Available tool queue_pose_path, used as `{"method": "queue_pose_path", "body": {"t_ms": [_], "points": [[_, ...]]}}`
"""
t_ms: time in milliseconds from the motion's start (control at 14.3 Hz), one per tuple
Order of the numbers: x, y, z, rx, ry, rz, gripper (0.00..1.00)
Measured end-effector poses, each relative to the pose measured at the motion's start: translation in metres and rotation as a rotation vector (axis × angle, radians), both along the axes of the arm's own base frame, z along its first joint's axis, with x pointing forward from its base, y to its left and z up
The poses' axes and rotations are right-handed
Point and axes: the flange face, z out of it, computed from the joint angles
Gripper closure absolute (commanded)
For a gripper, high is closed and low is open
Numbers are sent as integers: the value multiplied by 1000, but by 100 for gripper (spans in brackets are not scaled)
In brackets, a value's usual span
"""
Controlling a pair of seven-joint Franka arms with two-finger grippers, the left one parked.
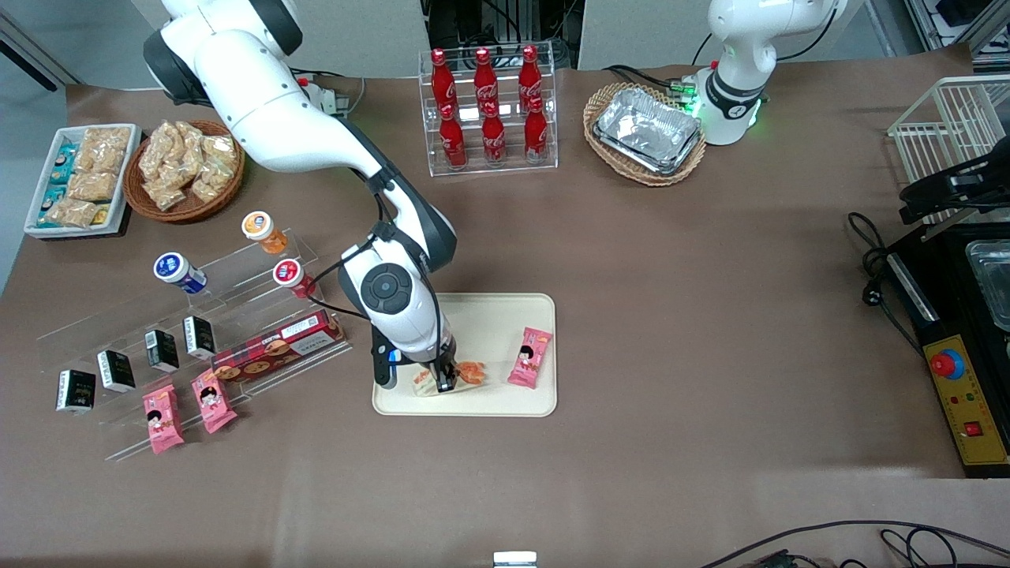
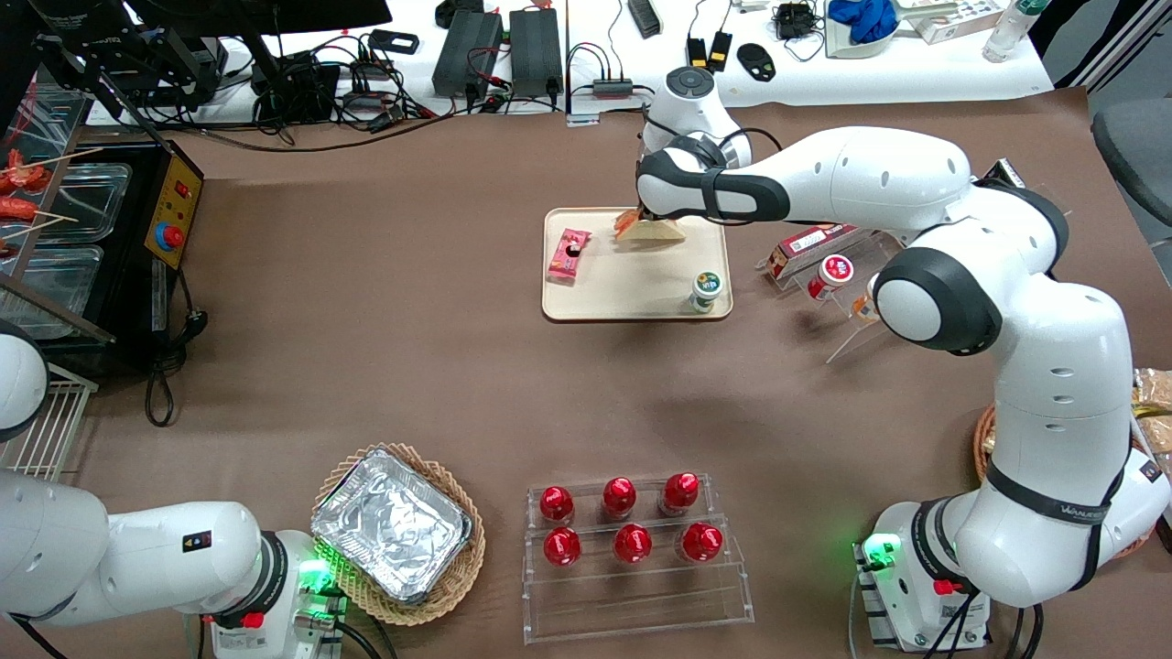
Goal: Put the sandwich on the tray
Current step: 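Carry the sandwich with the right gripper over the cream tray, then lower the sandwich onto the tray and open the right gripper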
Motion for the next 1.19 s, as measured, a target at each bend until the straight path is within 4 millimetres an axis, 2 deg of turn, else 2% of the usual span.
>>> {"method": "queue_pose_path", "body": {"t_ms": [209, 349, 419, 488, 558, 628, 977, 1116, 1186], "points": [[3, 2, -8, 13, -7, -30, 100], [9, 0, -4, 17, -19, -52, 68], [12, -2, -5, 17, -23, -58, 59], [14, -4, -6, 16, -26, -61, 41], [16, -4, -9, 17, -29, -64, 11], [17, -5, -10, 18, -31, -67, 0], [24, -10, -10, 18, -47, -77, 0], [30, -10, 6, 32, -73, -82, 0], [33, -11, 23, 42, -93, -85, 0]]}}
